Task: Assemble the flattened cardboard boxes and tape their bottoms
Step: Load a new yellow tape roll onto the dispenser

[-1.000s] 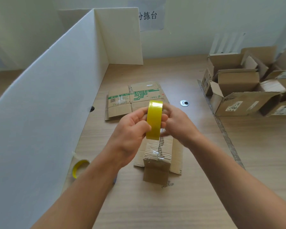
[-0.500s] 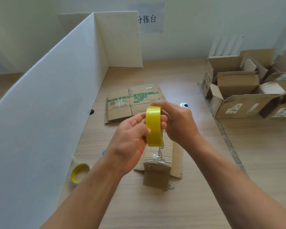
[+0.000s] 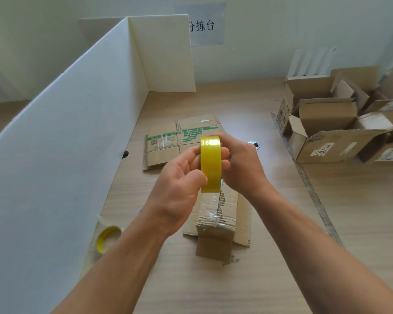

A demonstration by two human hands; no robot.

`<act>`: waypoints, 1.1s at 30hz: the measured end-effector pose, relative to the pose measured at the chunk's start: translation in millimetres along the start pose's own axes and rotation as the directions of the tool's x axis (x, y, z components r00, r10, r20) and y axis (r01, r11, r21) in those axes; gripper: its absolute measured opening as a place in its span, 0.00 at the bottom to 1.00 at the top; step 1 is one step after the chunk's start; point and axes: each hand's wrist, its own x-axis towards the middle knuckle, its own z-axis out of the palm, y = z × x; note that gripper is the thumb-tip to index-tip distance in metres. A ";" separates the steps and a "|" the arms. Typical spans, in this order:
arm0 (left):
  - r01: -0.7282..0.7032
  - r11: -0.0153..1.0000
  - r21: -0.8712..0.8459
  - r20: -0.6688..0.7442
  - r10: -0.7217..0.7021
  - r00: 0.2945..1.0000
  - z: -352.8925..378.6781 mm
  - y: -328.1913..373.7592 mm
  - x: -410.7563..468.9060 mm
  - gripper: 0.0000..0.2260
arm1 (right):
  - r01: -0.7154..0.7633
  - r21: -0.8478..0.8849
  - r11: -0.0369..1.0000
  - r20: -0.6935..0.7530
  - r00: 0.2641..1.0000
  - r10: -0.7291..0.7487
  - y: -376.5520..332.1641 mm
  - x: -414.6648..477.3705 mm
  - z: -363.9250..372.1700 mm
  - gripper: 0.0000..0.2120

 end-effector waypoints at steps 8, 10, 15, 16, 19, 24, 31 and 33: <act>-0.023 1.000 -0.012 0.007 0.023 1.000 -4.4 -6.1 8.2 0.21 | -0.252 0.208 0.945 0.150 0.963 0.224 2.9 -1.1 -8.4 0.15; -0.012 1.000 0.008 0.001 0.012 1.000 -1.6 -9.3 9.4 0.22 | -0.309 0.253 0.917 0.187 0.945 0.267 6.4 -1.8 -10.5 0.15; 0.009 0.999 0.048 0.021 -0.010 1.000 -3.1 -9.0 14.9 0.21 | -0.404 0.299 0.865 0.280 0.903 0.325 11.1 -2.2 -7.3 0.13; 0.009 0.998 0.062 0.023 -0.011 1.000 -3.4 -7.7 16.7 0.21 | -0.429 0.318 0.845 0.306 0.891 0.337 11.6 -2.3 -6.0 0.10; 0.021 0.995 0.095 0.024 -0.023 0.999 -3.5 -6.4 21.3 0.20 | -0.490 0.368 0.790 0.370 0.857 0.359 14.0 -2.5 -3.3 0.08; 0.022 0.993 0.119 0.035 -0.026 0.999 -1.1 -6.9 26.2 0.20 | -0.585 0.419 0.694 0.460 0.796 0.392 19.2 -0.8 -2.9 0.10; 0.003 0.989 0.148 0.070 -0.013 0.997 0.2 -4.7 35.1 0.22 | -0.674 0.460 0.578 0.576 0.722 0.384 23.8 2.4 -8.4 0.14; -0.009 0.987 0.159 0.081 -0.004 0.997 -0.8 -4.1 36.9 0.22 | -0.701 0.483 0.525 0.606 0.701 0.377 26.4 2.8 -9.4 0.17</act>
